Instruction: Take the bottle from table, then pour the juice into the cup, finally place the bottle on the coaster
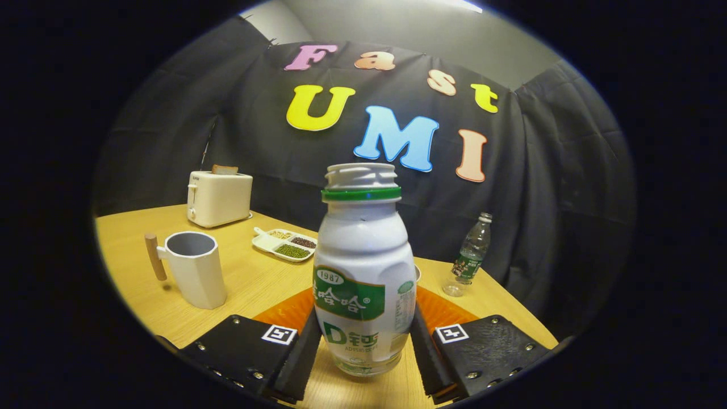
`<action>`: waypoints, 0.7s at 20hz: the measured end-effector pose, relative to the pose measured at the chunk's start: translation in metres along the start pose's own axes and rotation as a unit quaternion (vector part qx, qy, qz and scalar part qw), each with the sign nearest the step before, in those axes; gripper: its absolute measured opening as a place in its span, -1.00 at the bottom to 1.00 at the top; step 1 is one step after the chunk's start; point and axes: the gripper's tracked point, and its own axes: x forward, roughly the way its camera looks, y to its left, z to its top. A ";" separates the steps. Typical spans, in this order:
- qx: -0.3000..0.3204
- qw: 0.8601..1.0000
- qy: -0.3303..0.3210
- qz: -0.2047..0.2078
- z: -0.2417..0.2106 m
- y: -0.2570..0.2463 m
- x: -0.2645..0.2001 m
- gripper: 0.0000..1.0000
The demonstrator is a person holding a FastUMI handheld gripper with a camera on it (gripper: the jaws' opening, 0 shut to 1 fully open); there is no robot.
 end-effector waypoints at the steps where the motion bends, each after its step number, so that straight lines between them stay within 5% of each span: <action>1: -0.013 1.000 0.007 0.004 -0.001 0.003 0.003 0.48; 14: -0.192 0.979 0.047 0.057 0.001 0.054 0.023 0.49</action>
